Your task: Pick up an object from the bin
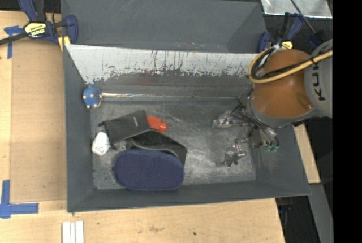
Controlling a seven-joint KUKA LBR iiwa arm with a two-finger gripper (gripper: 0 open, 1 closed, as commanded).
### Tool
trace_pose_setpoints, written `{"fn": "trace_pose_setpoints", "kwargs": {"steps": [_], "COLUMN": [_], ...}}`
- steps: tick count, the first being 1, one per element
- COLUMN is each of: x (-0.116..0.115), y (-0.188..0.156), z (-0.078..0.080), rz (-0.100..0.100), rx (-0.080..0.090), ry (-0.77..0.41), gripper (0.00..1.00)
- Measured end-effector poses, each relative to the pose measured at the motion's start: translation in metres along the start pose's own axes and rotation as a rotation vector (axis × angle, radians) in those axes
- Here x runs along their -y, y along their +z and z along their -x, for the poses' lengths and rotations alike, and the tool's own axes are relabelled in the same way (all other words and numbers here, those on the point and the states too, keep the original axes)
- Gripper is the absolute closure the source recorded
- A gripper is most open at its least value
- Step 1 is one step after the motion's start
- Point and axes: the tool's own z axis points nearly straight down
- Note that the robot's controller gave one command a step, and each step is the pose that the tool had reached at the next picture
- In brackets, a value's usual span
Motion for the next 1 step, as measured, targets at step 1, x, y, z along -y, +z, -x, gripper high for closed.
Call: {"fn": "trace_pose_setpoints", "kwargs": {"steps": [1], "x": [-0.0785], "y": [0.0232], "z": [0.0098], "rz": [-0.006], "rx": [0.019], "ry": [-0.068], "gripper": [0.0]}}
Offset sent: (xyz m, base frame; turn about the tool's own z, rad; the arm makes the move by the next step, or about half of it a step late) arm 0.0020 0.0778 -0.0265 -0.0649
